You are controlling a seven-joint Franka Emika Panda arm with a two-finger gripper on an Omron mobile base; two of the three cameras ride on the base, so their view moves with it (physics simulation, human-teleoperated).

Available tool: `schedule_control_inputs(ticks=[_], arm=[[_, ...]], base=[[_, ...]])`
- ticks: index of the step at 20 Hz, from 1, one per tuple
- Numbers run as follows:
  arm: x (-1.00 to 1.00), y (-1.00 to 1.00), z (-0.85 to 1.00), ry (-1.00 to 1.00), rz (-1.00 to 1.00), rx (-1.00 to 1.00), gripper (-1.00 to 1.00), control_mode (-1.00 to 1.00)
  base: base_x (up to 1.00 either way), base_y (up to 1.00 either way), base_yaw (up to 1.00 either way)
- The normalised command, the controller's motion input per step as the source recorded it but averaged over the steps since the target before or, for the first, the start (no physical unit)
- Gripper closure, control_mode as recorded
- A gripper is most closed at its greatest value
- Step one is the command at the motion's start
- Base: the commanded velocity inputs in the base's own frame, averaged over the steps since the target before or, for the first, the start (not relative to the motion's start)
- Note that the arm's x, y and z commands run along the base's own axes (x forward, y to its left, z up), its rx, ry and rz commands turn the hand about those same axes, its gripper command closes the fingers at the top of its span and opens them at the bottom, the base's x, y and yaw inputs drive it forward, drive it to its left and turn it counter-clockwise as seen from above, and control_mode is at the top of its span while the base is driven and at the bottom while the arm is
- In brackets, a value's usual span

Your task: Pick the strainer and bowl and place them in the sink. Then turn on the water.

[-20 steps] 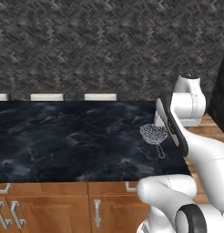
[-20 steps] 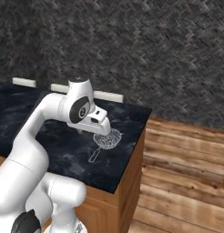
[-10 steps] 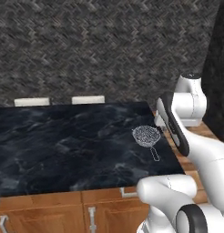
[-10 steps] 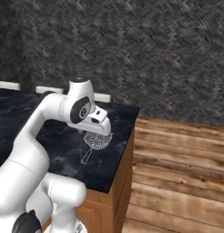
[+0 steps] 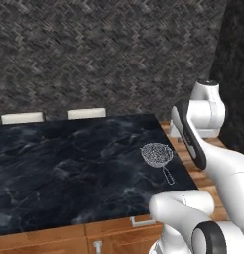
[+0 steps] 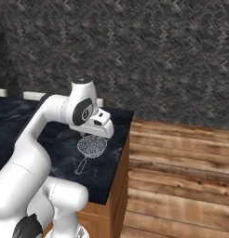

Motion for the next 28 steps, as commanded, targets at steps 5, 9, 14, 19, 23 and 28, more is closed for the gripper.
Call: schedule_control_inputs(ticks=[5, 9, 14, 19, 23, 28], arm=[[0.0, 0.0, 0.0, 0.0, 0.0, 0.0, -1.0, 1.0], [0.0, 0.0, 0.0, 0.0, 0.0, 0.0, -1.0, 1.0], [0.0, 0.0, 0.0, 0.0, 0.0, 0.0, -1.0, 1.0], [0.0, 0.0, 0.0, 0.0, 0.0, 0.0, -1.0, 1.0], [0.04, 0.17, -0.16, 0.0, 0.0, 0.0, -1.0, -1.0], [0.11, 0.41, -0.43, 0.0, 0.0, 0.0, -1.0, -1.0]], base=[[0.01, 0.01, -0.08], [0.0, 0.04, -0.1], [0.0, 0.01, -0.03], [0.0, 0.0, 0.0], [0.0, 0.0, 0.0], [0.0, 0.0, 0.0]])
